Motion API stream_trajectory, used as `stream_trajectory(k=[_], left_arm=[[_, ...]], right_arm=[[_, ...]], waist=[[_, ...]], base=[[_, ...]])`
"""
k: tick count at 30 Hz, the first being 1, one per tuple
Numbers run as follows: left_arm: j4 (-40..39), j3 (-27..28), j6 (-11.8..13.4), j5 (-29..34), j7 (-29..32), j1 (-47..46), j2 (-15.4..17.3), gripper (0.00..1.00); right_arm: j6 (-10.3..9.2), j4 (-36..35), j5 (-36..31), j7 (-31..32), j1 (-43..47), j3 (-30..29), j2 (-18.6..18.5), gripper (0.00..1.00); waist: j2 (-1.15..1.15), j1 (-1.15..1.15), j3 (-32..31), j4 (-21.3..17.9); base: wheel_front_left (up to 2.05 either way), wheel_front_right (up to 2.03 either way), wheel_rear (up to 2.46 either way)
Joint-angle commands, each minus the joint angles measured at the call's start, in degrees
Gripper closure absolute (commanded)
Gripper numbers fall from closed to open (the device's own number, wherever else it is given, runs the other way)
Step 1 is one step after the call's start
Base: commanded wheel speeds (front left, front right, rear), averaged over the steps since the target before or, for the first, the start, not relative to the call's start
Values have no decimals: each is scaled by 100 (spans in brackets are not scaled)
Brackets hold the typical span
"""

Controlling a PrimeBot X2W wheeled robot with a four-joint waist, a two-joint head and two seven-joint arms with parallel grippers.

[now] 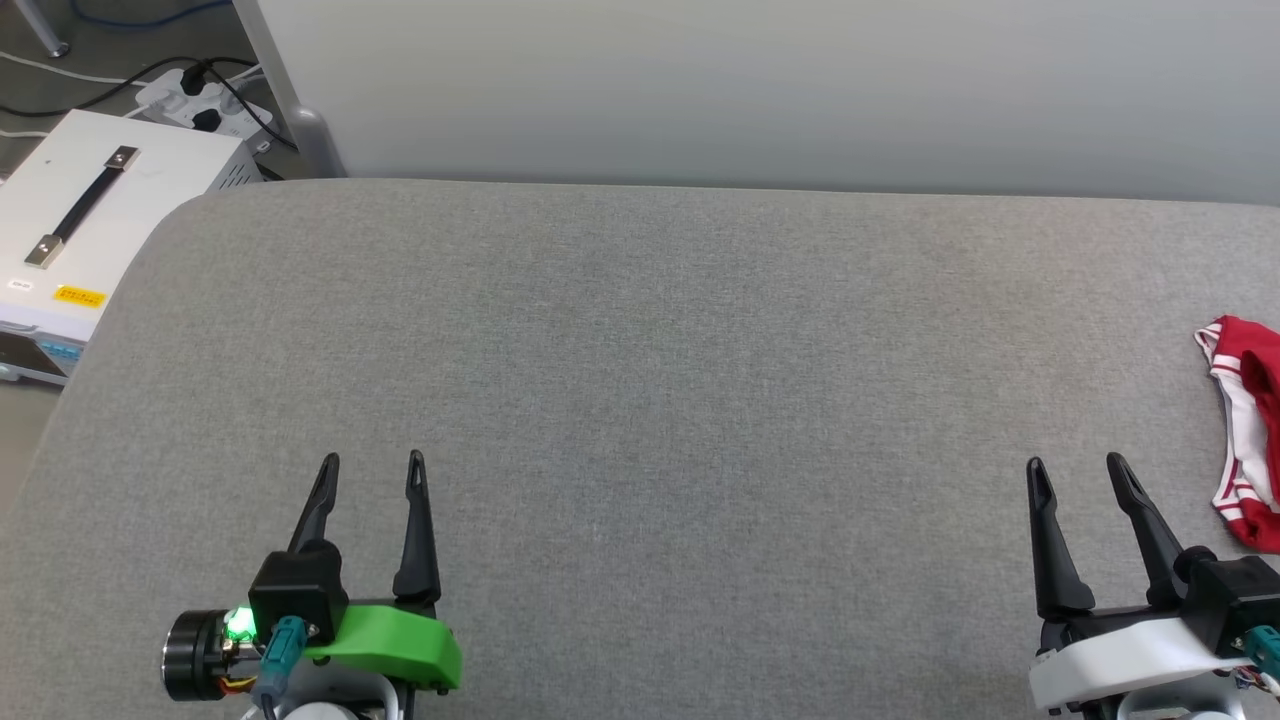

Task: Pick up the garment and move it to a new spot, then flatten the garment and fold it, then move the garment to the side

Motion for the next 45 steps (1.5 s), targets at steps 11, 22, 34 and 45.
stream_trajectory(k=[11,22,34,45], left_arm=[[-23,11,-19,11,86,-2,-6,100],[-72,29,-23,45,214,1,-17,100],[-125,47,-28,82,352,4,-29,100],[-174,65,-32,117,479,7,-40,100]], right_arm=[[0,3,-57,81,-13,19,14,100],[-1,-2,-135,209,-49,38,29,100],[-1,-7,-218,347,-87,58,46,100],[-2,-12,-295,475,-123,76,62,100]], waist=[[0,0,-15,-25],[0,0,-45,-51],[0,0,-78,-80],[0,0,-108,-106]], base=[[0,0,0],[0,0,0],[0,0,0],[0,0,0]])
